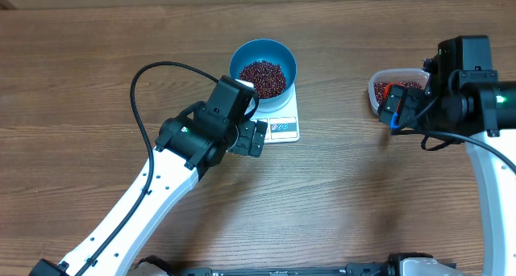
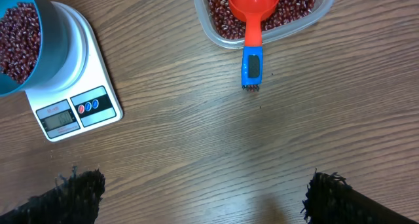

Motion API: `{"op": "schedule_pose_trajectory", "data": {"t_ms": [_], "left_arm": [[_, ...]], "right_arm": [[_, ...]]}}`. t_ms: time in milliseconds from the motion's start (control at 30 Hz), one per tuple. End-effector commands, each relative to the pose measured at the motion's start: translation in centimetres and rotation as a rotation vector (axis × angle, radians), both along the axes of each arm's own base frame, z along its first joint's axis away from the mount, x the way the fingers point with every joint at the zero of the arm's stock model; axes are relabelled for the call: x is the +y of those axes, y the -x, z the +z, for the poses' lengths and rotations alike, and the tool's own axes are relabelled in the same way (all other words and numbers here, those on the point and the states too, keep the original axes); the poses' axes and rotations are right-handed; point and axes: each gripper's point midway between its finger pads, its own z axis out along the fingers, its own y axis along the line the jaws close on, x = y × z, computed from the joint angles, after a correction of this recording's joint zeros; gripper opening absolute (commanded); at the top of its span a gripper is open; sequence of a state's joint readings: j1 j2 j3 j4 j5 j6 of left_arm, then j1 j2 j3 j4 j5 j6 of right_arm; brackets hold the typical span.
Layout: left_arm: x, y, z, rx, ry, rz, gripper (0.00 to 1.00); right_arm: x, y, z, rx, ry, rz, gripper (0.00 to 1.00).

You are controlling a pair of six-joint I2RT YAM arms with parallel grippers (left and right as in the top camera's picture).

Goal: Scoop item into bowl and weigh 150g on scale
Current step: 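Open the right gripper to release the scoop handle in the tub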

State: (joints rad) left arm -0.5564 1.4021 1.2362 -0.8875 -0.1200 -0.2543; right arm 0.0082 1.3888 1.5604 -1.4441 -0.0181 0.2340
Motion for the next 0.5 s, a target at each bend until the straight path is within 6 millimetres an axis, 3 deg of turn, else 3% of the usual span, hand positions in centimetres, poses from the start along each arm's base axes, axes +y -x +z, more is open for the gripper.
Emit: {"op": "schedule_pose_trajectory", "data": {"t_ms": [0,367,467], "left_arm": [[0.05,0.15,-0.03,-0.003,-0.005,-0.014,0.99],[0.06,0.14,-0.03,-0.003,-0.006,-0.014,1.00],[0.06,0.14,-0.03,-0.003,-0.006,-0.014,1.00]], "right_arm": [[-0.07,-0.28,0.84,-0.029,0.011,0.006,1.00],[-0.10,-0.28,0.85,-0.029,0.012,0.006,1.00],[-0.10,-0.43,1.64,-0.072,0.012,0.005,1.00]]}}
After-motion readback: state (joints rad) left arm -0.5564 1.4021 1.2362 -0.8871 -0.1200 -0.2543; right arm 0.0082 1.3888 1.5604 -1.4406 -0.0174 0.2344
